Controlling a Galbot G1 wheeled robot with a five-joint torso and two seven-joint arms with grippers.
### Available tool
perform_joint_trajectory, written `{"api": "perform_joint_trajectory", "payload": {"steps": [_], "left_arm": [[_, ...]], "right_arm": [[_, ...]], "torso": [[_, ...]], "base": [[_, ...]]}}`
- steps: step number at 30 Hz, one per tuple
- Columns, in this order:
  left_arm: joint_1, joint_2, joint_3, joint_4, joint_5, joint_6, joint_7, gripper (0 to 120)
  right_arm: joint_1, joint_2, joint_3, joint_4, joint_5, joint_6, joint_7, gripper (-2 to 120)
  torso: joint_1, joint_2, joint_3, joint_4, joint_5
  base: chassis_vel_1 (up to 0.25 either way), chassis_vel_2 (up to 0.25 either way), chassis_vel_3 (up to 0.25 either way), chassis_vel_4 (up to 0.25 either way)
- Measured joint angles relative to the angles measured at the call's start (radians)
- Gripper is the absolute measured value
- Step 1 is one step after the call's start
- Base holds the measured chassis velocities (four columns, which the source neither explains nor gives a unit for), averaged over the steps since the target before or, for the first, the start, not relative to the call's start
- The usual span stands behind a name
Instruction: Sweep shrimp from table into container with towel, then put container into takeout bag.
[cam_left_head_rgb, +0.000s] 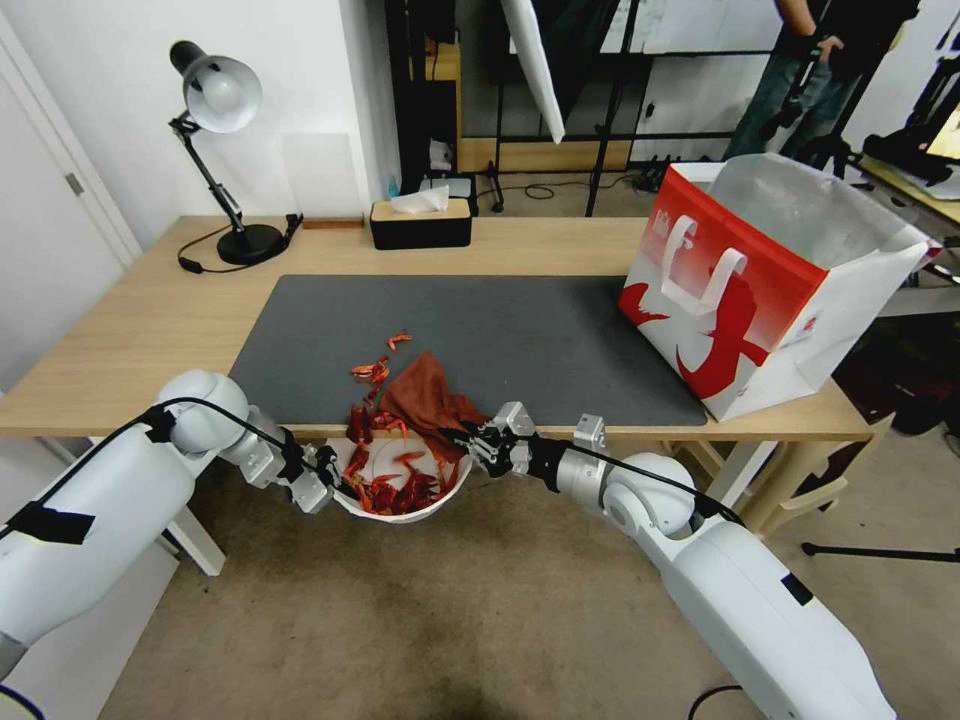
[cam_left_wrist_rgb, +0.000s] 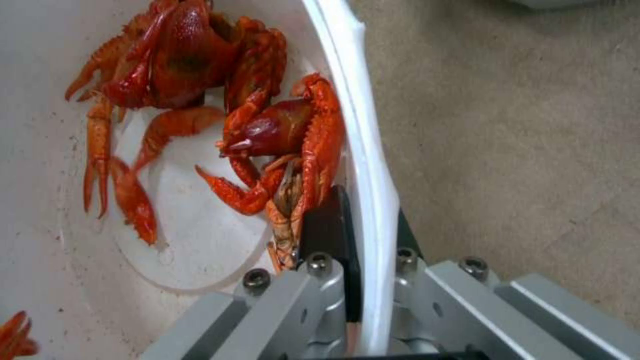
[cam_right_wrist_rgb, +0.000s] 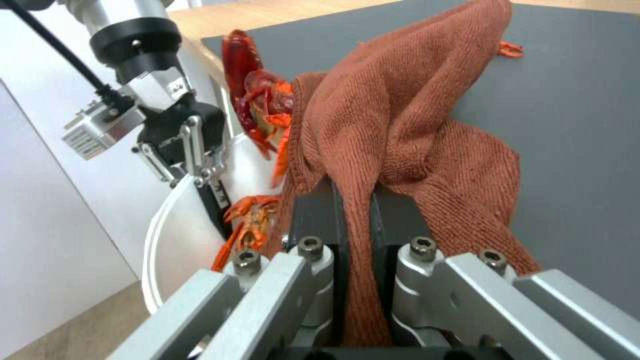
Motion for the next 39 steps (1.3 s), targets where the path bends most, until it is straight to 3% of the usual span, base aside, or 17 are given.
{"api": "perform_joint_trajectory", "payload": {"steps": [18, 27, 31, 34, 39], "left_arm": [[0.0, 0.004, 0.0, -0.003, -0.002, 0.002, 0.0, 0], [0.0, 0.004, 0.0, -0.004, -0.002, 0.002, 0.0, 0], [0.003, 0.004, -0.001, -0.004, -0.002, 0.003, 0.0, 0], [0.016, 0.008, -0.009, -0.007, 0.0, 0.003, -0.001, 0], [0.026, 0.008, -0.023, -0.004, 0.001, -0.001, -0.002, 0]], "right_arm": [[-0.019, -0.003, -0.01, 0.034, -0.013, 0.003, -0.026, 4], [0.002, 0.012, -0.011, 0.041, 0.049, 0.008, 0.004, 4], [0.055, 0.03, -0.005, 0.042, 0.166, 0.009, 0.063, 4], [0.186, 0.074, -0.009, -0.022, 0.327, 0.027, 0.203, 4], [0.324, 0.144, -0.06, -0.192, 0.313, 0.088, 0.348, 4]], "torso": [[0.0, 0.0, 0.0, 0.0, 0.0], [0.0, 0.0, 0.0, 0.0, 0.0], [0.0, 0.0, 0.0, -0.0002, 0.0], [0.0, 0.0, 0.0, 0.0001, 0.0], [0.0, 0.0, 0.0, 0.0002, -0.0001]], "base": [[0.0, 0.0, 0.0, 0.0], [0.0, 0.0, 0.0, 0.0], [0.0, 0.0, 0.0, 0.0], [0.0, 0.0, 0.0, 0.0], [0.0, 0.0, 0.0, 0.0]]}}
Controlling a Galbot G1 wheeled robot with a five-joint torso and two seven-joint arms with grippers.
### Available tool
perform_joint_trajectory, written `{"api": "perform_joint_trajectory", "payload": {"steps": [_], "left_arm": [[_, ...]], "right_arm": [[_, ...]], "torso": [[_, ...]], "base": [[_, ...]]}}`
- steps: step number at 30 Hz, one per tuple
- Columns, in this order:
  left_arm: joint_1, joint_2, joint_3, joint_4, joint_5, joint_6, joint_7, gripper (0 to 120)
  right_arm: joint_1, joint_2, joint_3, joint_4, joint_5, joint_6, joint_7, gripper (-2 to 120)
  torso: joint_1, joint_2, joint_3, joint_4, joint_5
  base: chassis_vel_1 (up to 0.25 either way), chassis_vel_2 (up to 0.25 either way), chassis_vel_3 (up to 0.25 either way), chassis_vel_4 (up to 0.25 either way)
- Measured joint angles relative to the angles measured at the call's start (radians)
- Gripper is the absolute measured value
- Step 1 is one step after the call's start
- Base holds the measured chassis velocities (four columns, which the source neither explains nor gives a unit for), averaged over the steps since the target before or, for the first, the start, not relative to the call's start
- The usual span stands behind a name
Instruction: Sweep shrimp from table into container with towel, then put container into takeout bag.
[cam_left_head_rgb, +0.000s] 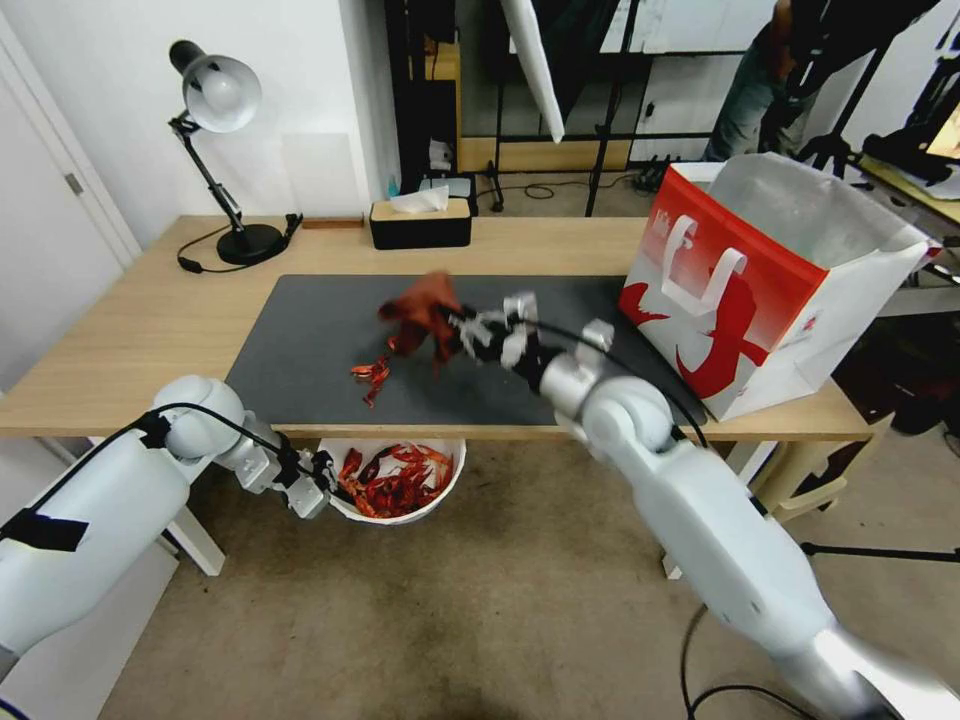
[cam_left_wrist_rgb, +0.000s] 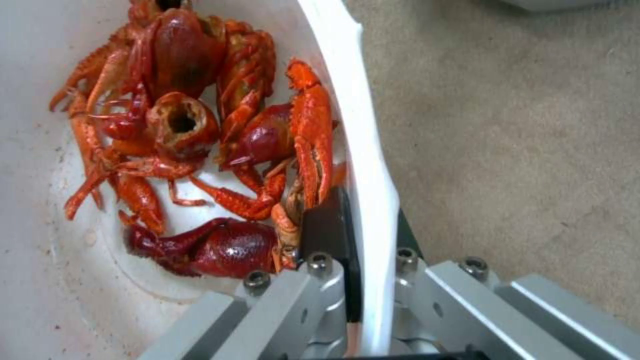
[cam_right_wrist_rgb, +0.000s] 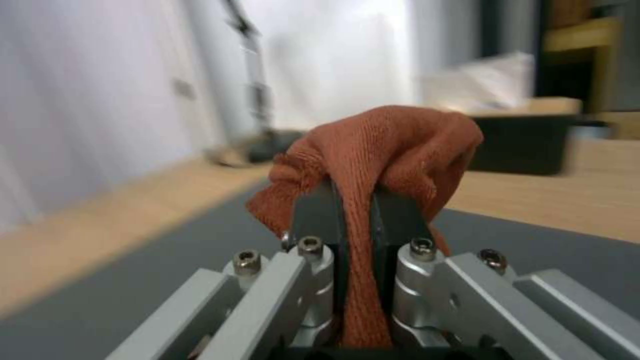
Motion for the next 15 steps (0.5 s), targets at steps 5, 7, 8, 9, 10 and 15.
{"api": "perform_joint_trajectory", "payload": {"steps": [5, 7, 8, 9, 10, 15], "left_arm": [[0.004, 0.0, -0.015, 0.005, 0.0, -0.003, 0.0, 0], [0.006, 0.0, -0.018, 0.006, 0.0, -0.005, 0.0, 0], [0.007, 0.0, -0.02, 0.006, 0.0, -0.006, 0.0, 0], [0.009, 0.0, -0.022, 0.007, 0.0, -0.006, 0.0, 0], [0.011, 0.0, -0.024, 0.007, 0.0, -0.006, 0.0, 0], [0.018, 0.0, -0.031, 0.007, 0.001, -0.006, 0.001, 0]], "right_arm": [[0.122, 0.116, -0.081, -0.269, -0.15, 0.012, 0.168, 4], [0.145, 0.143, -0.099, -0.332, -0.167, 0.014, 0.181, 4], [0.162, 0.158, -0.112, -0.374, -0.174, 0.013, 0.183, 4], [0.174, 0.166, -0.122, -0.4, -0.175, 0.009, 0.181, 4], [0.188, 0.175, -0.137, -0.434, -0.174, 0.0, 0.168, 4], [0.196, 0.176, -0.156, -0.457, -0.168, -0.021, 0.113, 4]], "torso": [[0.0, 0.0, 0.0, -0.0002, 0.0], [0.0, 0.0, 0.0, 0.0, 0.0001], [0.0, 0.0, 0.0, 0.0002, 0.0], [0.0, 0.0, 0.0, 0.0001, 0.0], [0.0, 0.0, 0.0, -0.0001, 0.0], [0.0, 0.0, 0.0, -0.0006, -0.0001]], "base": [[0.0, 0.0, 0.0, 0.0], [0.0, 0.0, 0.0, 0.0], [0.0, 0.0, 0.0, 0.0], [0.0, 0.0, 0.0, 0.0], [0.0, 0.0, 0.0, 0.0], [0.0, 0.0, 0.0, 0.0]]}}
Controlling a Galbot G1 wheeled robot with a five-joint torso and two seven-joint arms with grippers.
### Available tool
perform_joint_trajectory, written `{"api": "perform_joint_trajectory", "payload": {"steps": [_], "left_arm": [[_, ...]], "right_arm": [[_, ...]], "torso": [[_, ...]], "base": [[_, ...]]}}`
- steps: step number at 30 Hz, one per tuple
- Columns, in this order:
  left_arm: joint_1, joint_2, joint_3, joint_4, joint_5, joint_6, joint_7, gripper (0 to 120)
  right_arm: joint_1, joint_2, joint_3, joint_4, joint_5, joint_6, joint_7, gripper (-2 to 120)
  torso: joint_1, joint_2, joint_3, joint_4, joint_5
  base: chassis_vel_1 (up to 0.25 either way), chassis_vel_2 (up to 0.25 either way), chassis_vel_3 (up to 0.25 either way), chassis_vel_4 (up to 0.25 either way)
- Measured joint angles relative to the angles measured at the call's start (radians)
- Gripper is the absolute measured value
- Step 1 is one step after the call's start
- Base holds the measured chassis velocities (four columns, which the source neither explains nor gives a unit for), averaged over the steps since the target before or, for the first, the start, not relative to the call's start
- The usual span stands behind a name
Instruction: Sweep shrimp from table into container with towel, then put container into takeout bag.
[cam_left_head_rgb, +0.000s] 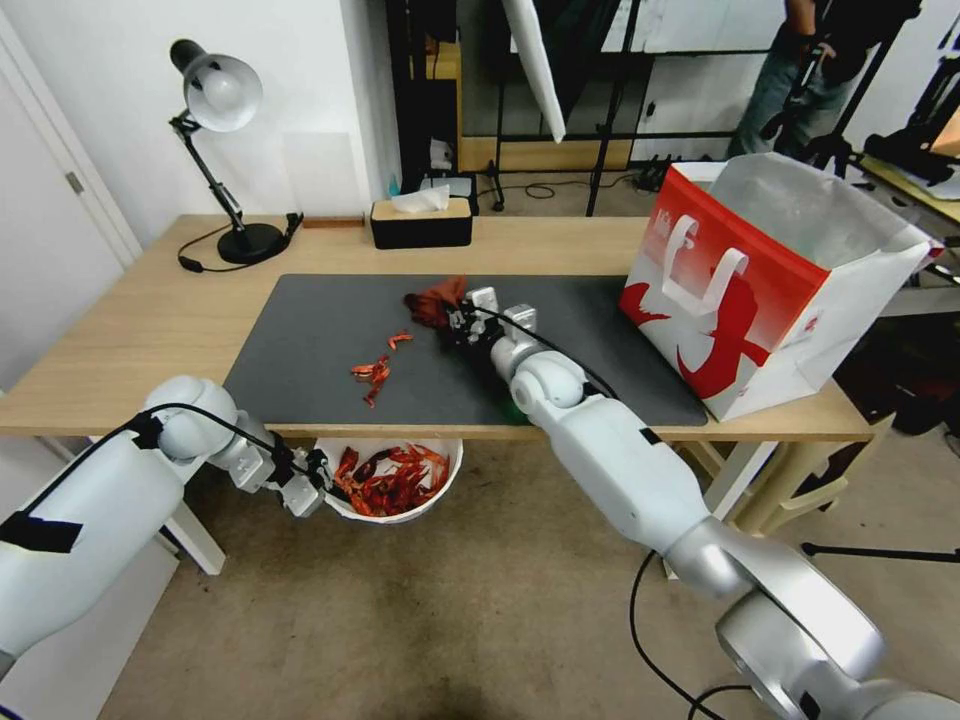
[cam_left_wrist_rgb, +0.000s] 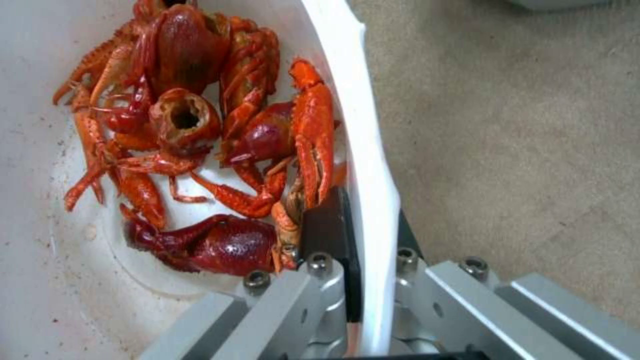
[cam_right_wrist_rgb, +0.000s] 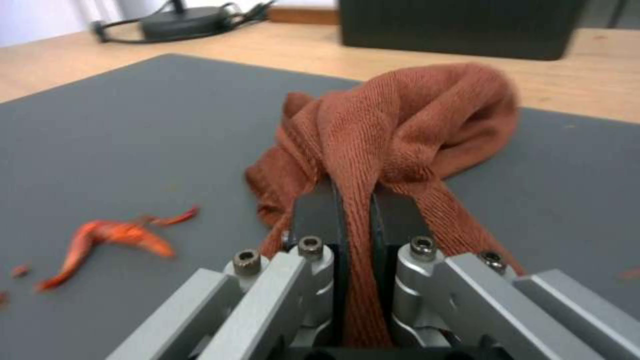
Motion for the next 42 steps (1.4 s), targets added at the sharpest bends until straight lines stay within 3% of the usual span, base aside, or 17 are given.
{"api": "perform_joint_trajectory", "payload": {"steps": [2, 7, 25, 42], "left_arm": [[0.005, 0.001, -0.005, 0.002, 0.0, -0.002, 0.0, 0], [0.001, 0.002, -0.007, 0.015, -0.003, -0.008, -0.002, 0], [-0.015, 0.002, -0.006, 0.025, -0.015, -0.015, -0.003, 0], [-0.014, 0.024, -0.019, 0.035, -0.033, -0.015, -0.005, 0]], "right_arm": [[-0.018, -0.014, -0.011, 0.024, 0.012, -0.013, -0.086, 4], [-0.045, -0.042, -0.024, 0.077, 0.026, -0.032, -0.171, 4], [-0.096, -0.15, -0.074, 0.216, 0.06, -0.039, -0.372, 4], [-0.096, -0.192, -0.077, 0.219, 0.052, -0.031, -0.599, 4]], "torso": [[0.0, 0.0, 0.0, -0.0002, 0.0001], [0.0, 0.0, 0.0, 0.0005, 0.0003], [0.0, 0.0, 0.0, 0.0005, 0.0004], [0.0, 0.0, 0.0, 0.0004, 0.0003]], "base": [[0.0, 0.0, 0.0, 0.0], [0.0, 0.0, 0.0, 0.0], [0.0, 0.0, 0.0, 0.0], [0.0, 0.0, 0.0, 0.0]]}}
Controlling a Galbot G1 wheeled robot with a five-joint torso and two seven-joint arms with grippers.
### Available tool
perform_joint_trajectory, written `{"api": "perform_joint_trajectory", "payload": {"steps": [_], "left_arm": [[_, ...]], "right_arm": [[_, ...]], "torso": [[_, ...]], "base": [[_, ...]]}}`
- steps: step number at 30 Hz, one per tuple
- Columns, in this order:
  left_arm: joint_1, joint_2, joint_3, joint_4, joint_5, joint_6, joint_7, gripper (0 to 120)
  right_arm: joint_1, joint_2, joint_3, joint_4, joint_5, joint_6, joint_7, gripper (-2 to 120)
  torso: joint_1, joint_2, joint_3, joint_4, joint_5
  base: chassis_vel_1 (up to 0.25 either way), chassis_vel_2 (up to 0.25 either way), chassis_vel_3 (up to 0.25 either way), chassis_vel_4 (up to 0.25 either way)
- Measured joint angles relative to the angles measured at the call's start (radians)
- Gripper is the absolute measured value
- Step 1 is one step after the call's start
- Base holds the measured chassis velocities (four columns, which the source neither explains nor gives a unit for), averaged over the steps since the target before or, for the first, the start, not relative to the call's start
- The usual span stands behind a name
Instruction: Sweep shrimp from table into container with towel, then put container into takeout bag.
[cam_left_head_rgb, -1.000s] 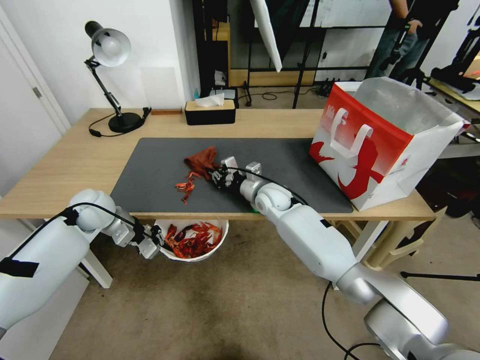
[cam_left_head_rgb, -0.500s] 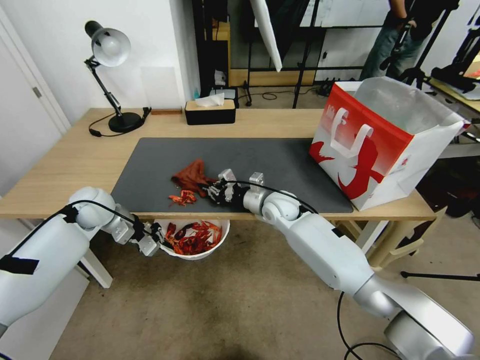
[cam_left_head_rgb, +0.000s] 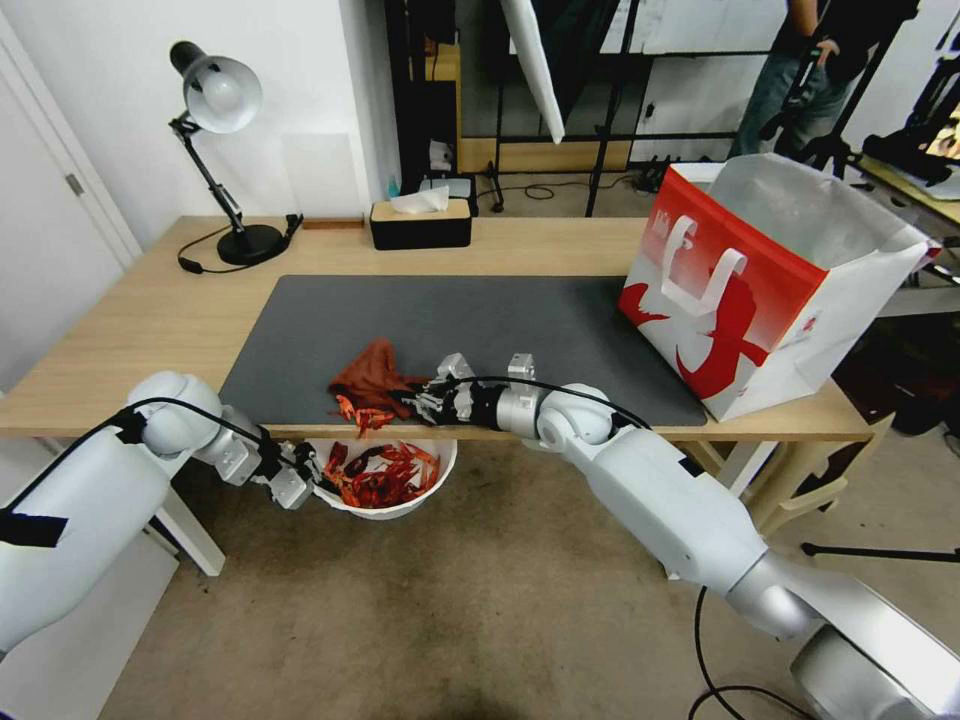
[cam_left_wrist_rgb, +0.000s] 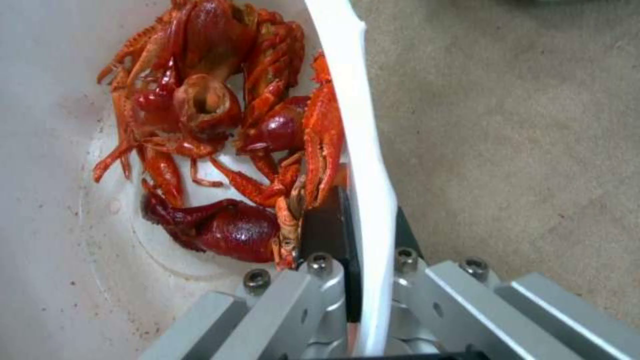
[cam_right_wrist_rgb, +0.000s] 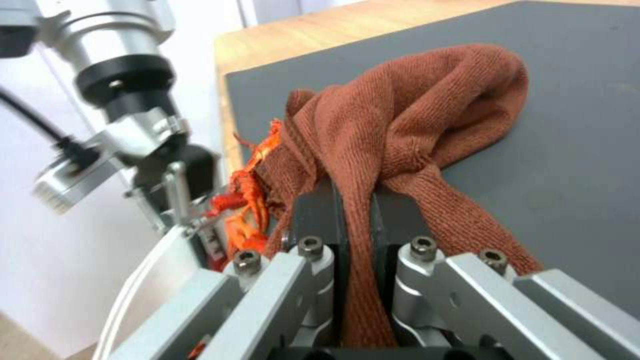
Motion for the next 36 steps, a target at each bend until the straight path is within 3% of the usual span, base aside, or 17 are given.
{"api": "perform_joint_trajectory", "payload": {"steps": [15, 36], "left_arm": [[-0.006, 0.005, -0.004, 0.003, -0.006, 0.0, -0.001, 0], [0.001, 0.008, -0.005, -0.006, -0.006, 0.001, -0.002, 0]], "right_arm": [[-0.014, -0.02, 0.006, 0.03, -0.064, 0.0, -0.13, 4], [-0.057, -0.082, 0.04, 0.12, -0.046, -0.017, -0.145, 4]], "torso": [[0.0, 0.0, 0.0, 0.0001, 0.0001], [0.0, 0.0, 0.0, -0.0001, -0.0003]], "base": [[0.0, 0.0, 0.0, 0.0], [0.0, 0.0, 0.0, 0.0]]}}
